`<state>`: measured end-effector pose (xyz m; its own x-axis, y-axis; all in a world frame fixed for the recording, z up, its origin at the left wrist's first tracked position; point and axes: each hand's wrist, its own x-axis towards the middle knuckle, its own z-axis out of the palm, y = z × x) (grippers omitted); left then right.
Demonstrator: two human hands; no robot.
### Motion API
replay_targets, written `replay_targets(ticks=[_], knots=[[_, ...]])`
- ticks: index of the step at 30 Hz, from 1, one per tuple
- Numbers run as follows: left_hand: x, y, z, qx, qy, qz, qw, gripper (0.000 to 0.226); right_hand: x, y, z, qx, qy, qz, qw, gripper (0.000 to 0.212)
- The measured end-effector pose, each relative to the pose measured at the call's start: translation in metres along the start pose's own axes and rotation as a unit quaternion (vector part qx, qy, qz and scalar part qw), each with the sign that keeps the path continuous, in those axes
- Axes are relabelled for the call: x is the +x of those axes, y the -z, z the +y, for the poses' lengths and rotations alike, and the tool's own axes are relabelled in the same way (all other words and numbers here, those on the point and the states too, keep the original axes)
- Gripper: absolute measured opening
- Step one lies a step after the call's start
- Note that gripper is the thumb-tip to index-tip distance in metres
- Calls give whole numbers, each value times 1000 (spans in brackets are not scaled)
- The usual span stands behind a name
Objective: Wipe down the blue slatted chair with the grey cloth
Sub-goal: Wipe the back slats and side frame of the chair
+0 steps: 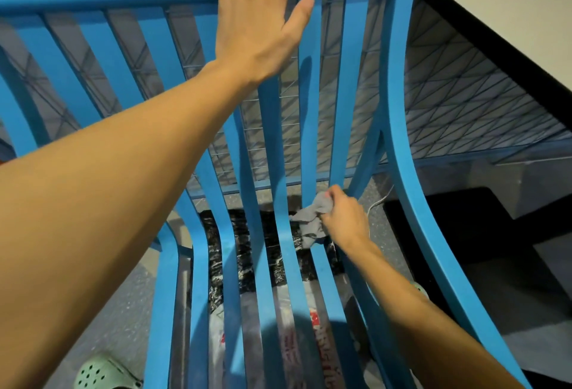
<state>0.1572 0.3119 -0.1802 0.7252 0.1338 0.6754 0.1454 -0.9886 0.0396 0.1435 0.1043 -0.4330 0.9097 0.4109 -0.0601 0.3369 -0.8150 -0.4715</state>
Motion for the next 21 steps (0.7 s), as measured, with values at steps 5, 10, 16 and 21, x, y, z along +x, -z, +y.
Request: replay_targets(ticks=[5, 10, 16, 21], knots=[[-6, 0, 1, -26, 30, 2, 999, 55, -19, 41, -8, 125, 81, 147, 978, 29], [-6, 2, 2, -32, 23, -4, 999, 55, -17, -12, 0, 50, 98, 31, 993, 30], [-4, -7, -3, -48, 30, -11, 998, 58, -21, -43, 6, 42, 80, -6, 996, 42], [-4, -14, -9, -96, 79, -26, 992, 46, -23, -45, 5, 76, 120, -29, 990, 44]])
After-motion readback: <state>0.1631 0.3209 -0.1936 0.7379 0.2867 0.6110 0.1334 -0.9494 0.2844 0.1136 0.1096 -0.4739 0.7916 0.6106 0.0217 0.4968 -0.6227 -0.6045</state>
